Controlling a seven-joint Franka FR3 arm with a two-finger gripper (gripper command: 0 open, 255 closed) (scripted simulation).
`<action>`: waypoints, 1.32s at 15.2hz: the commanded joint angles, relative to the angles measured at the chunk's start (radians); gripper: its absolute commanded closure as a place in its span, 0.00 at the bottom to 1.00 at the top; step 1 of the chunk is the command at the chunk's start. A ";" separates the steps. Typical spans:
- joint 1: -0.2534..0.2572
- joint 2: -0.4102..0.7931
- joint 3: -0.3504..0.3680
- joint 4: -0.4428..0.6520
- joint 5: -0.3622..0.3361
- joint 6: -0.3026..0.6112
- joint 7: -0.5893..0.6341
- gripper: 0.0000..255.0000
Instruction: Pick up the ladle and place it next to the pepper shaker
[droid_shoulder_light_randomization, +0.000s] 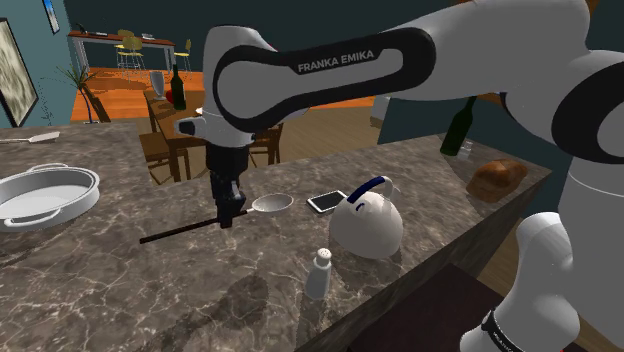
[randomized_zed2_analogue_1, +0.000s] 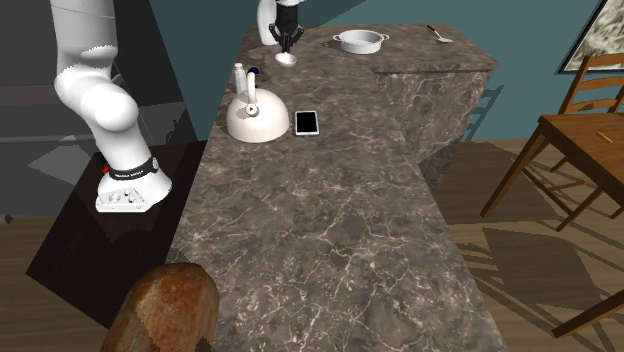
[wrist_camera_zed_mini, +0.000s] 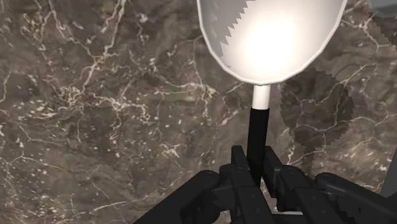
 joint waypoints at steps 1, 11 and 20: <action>0.001 0.006 0.001 -0.016 0.002 0.022 -0.003 1.00; 0.001 0.047 0.007 -0.091 0.018 0.137 -0.026 1.00; 0.000 0.074 0.011 -0.119 0.028 0.190 -0.038 1.00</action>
